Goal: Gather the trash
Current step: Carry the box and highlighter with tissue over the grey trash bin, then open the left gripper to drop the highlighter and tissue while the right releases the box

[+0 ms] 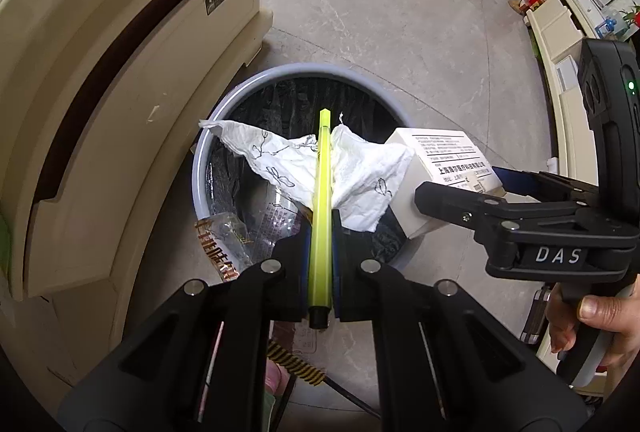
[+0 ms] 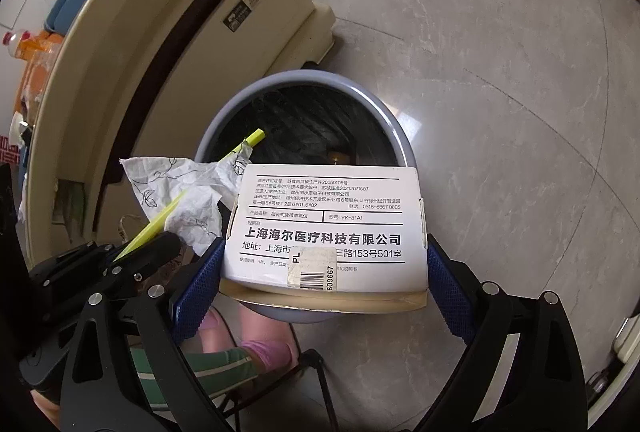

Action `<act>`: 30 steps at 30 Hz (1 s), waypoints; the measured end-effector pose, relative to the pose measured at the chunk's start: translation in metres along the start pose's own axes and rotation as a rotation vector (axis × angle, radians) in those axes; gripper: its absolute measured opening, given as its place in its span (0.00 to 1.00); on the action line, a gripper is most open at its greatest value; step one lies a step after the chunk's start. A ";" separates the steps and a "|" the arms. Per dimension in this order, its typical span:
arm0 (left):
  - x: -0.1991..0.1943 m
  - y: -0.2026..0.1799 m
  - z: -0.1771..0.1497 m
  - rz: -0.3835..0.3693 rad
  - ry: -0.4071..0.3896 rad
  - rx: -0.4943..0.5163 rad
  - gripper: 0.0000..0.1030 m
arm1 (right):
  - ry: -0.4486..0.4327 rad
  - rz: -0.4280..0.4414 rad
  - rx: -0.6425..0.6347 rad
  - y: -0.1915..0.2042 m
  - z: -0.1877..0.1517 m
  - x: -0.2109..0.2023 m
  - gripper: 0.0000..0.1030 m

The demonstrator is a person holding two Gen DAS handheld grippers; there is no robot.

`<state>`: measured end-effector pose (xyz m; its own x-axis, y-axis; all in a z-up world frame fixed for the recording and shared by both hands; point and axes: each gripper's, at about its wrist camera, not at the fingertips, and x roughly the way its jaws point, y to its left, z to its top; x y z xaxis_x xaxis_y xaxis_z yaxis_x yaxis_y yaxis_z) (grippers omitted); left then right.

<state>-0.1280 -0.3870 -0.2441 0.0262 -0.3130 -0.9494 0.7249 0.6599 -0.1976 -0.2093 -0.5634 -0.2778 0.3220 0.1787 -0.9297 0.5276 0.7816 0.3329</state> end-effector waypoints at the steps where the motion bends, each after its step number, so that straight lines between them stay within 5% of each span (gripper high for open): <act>1: 0.002 -0.001 0.000 0.007 0.003 0.004 0.06 | 0.005 -0.002 -0.001 0.000 -0.001 0.001 0.90; 14: 0.026 0.010 0.004 -0.010 0.042 -0.028 0.07 | 0.033 0.017 0.048 -0.007 0.007 0.020 0.90; 30: 0.034 0.021 0.003 -0.028 0.038 -0.069 0.24 | 0.085 0.097 0.143 -0.014 0.013 0.042 0.92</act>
<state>-0.1097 -0.3856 -0.2799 -0.0206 -0.3065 -0.9517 0.6760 0.6970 -0.2391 -0.1928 -0.5750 -0.3198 0.3118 0.3036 -0.9003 0.6056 0.6667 0.4346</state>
